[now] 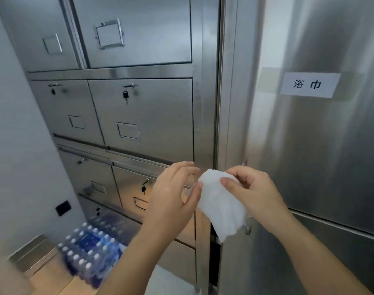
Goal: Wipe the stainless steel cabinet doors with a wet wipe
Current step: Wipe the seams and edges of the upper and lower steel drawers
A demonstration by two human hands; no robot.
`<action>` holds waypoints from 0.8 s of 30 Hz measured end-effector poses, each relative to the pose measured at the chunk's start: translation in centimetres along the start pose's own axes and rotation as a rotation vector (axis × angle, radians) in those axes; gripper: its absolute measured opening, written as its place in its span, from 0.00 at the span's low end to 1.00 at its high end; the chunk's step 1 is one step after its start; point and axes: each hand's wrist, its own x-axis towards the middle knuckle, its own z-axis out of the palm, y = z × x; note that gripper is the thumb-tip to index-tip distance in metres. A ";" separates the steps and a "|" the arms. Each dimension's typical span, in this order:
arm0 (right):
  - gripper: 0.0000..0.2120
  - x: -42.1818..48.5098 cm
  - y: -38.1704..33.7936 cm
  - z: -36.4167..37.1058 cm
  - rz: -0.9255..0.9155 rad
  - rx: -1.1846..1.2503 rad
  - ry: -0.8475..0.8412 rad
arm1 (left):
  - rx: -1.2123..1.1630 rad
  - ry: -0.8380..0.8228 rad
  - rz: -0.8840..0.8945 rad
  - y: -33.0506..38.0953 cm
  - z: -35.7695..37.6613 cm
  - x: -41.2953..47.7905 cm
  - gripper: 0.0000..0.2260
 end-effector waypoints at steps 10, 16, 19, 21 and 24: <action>0.08 10.1 2.5 5.1 0.034 0.174 -0.100 | 0.209 0.105 -0.061 -7.0 -0.6 5.1 0.17; 0.07 14.6 3.4 9.8 0.076 0.272 -0.195 | 0.380 0.129 -0.120 -11.3 -2.4 5.6 0.17; 0.09 16.5 3.3 12.8 0.071 0.275 -0.257 | 0.438 0.147 -0.149 -13.9 -3.8 5.8 0.16; 0.07 17.7 3.2 14.9 0.065 0.263 -0.294 | 0.470 0.149 -0.173 -15.6 -4.6 5.7 0.16; 0.05 19.1 2.7 18.5 0.051 0.269 -0.358 | 0.518 0.162 -0.178 -18.5 -6.3 5.1 0.16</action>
